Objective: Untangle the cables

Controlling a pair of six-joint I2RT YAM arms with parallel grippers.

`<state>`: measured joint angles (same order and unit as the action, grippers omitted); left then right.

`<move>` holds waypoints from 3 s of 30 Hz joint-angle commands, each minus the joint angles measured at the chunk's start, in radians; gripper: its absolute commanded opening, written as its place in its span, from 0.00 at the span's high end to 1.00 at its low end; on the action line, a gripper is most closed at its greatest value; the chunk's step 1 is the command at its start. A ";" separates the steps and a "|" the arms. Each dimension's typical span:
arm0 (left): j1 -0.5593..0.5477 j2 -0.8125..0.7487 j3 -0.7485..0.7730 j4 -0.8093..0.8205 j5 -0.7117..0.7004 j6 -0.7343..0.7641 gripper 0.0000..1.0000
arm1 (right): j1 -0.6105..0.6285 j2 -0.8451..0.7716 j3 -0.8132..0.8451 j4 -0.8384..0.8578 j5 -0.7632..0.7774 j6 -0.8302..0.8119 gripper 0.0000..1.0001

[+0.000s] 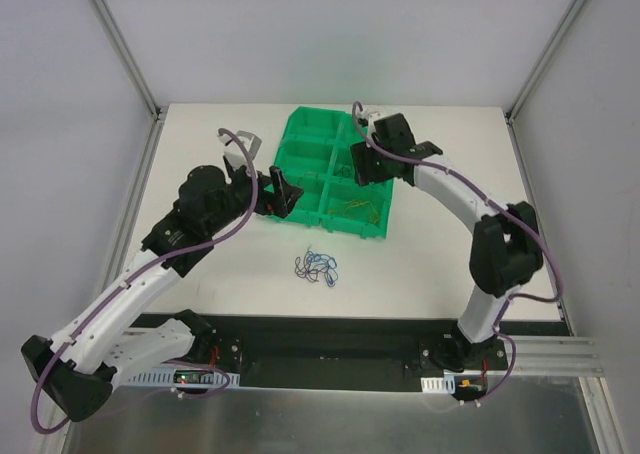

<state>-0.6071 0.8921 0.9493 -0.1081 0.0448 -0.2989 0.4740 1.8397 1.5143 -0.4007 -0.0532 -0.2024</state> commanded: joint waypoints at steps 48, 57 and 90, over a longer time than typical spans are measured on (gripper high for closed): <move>-0.174 0.455 -0.323 0.065 0.109 -0.138 0.51 | 0.514 -0.439 -1.017 0.899 0.021 0.488 1.00; -0.180 0.397 -0.376 0.091 0.119 -0.144 1.00 | 0.515 -0.441 -0.965 0.809 0.047 0.433 0.57; -0.178 -0.387 -0.294 -0.045 -0.317 -0.004 1.00 | 0.499 -0.434 -0.943 0.517 0.432 0.426 1.00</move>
<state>-0.7799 0.6411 0.5484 -0.1280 -0.0540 -0.4023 0.9733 1.5291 0.6506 0.1852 0.2104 0.1772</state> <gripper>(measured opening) 0.007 0.012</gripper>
